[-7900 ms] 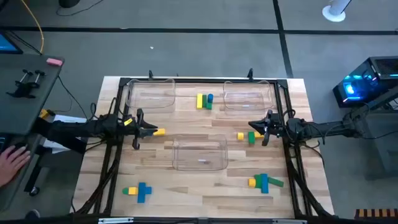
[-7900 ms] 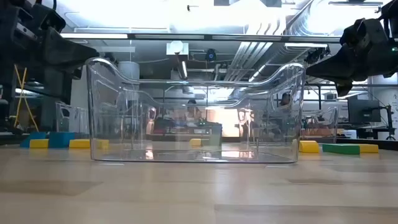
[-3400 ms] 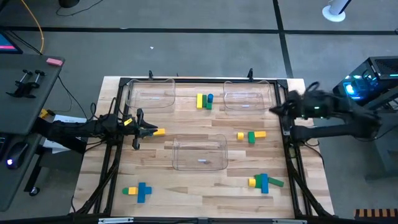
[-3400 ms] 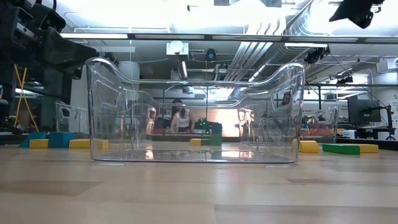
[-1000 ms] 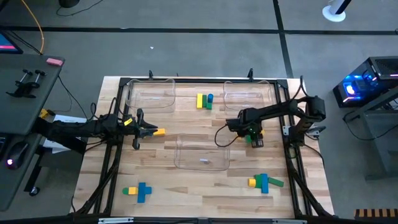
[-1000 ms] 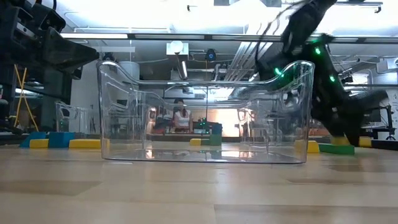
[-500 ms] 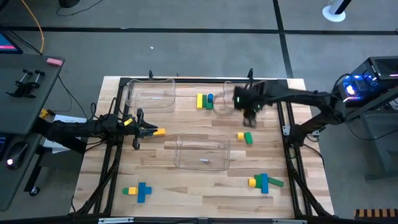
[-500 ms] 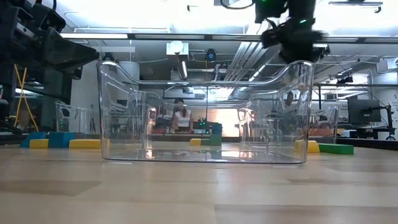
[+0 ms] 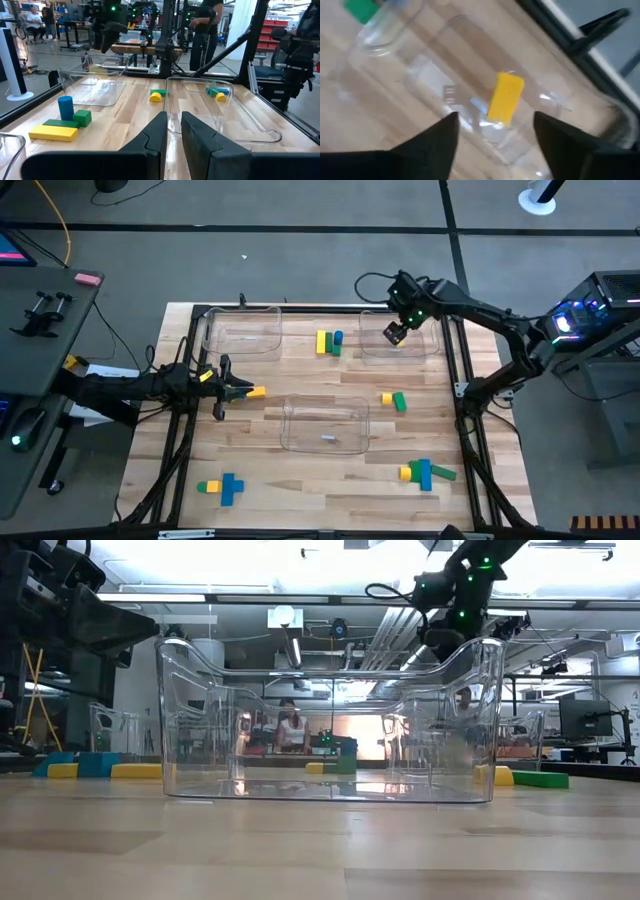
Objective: Sort blocks
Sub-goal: Put the yellow block into the right transparent bin
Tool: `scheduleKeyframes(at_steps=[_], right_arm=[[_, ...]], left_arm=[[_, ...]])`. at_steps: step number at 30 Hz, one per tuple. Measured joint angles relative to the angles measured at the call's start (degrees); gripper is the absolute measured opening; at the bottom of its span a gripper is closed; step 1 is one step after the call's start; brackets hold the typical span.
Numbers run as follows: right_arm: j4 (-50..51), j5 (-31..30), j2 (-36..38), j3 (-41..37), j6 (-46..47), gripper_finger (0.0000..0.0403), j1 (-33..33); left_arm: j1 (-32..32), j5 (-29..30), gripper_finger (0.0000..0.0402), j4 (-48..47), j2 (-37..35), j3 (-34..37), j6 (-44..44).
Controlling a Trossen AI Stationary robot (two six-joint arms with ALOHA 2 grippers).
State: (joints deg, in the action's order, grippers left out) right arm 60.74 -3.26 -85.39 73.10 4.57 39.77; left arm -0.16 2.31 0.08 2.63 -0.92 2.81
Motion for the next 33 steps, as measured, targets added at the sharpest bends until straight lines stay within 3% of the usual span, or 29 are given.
scheduleKeyframes(at_steps=[4, 8, 11, 17, 20, 25, 33], right_arm=[[3.79, 7.38, 2.66, 0.0, 6.11, 0.0309, -1.21], [8.57, 12.95, 6.38, 0.0, 17.4, 0.0313, -8.67], [9.29, 11.84, 7.6, -1.25, 28.09, 0.0311, -18.23], [1.25, 1.75, 5.61, -8.9, 52.18, 0.031, -34.12], [-4.94, 1.22, 3.69, -14.42, 61.49, 0.031, -36.56], [-13.26, -0.32, 0.75, -21.28, 68.79, 0.031, -36.22], [-18.04, 0.2, -4.22, -22.52, 73.58, 0.0311, -38.0]], left_arm=[[0.02, 0.0, 0.0044, 0.0, 0.0, 0.0, 0.0], [0.02, 0.0, 0.0044, 0.0, 0.0, 0.02, 0.0], [0.01, 0.0, 0.0044, 0.0, 0.0, 0.01, 0.0], [0.0, 0.0, 0.0044, 0.02, -0.01, 0.02, 0.0], [0.02, 0.0, 0.0044, 0.0, -0.01, -0.01, 0.0], [0.01, 0.0, 0.0044, 0.0, 0.0, 0.0, 0.0], [0.02, 0.0, 0.0044, 0.0, 0.0, 0.02, 0.0]])
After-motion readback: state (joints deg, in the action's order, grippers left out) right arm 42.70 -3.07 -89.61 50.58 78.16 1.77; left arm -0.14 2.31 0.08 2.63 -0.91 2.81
